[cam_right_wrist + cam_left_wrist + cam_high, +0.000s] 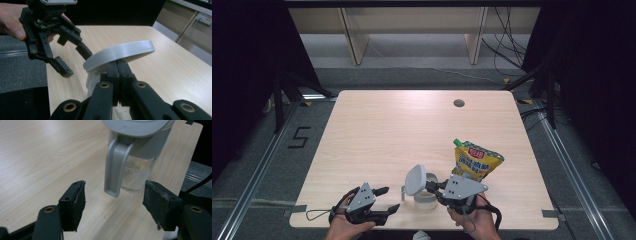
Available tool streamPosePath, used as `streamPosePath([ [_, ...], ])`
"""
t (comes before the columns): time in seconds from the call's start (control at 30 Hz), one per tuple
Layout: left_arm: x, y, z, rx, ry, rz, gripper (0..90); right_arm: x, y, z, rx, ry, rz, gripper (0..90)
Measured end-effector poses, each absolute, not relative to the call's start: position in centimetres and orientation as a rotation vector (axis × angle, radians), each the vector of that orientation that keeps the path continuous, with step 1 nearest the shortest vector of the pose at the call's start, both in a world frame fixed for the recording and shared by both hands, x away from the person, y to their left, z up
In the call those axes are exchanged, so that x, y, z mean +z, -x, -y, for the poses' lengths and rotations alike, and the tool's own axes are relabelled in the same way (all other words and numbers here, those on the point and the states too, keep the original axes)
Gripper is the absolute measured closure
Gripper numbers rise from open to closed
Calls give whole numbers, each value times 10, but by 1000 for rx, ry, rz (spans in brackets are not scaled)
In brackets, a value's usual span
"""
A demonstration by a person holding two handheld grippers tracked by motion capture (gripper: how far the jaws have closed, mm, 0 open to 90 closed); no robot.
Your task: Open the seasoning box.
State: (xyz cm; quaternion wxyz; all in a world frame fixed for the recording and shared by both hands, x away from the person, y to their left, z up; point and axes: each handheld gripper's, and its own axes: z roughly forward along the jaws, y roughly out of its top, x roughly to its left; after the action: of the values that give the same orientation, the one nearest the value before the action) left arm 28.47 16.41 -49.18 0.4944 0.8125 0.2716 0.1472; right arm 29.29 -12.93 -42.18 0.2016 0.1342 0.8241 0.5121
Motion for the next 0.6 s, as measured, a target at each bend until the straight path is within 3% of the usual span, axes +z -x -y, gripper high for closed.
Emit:
streamPosePath([
  [0.6, -494, -293, -175, 339, -1976, -687, 328, -419, -290, 108, 1420, -334, -2321, 897],
])
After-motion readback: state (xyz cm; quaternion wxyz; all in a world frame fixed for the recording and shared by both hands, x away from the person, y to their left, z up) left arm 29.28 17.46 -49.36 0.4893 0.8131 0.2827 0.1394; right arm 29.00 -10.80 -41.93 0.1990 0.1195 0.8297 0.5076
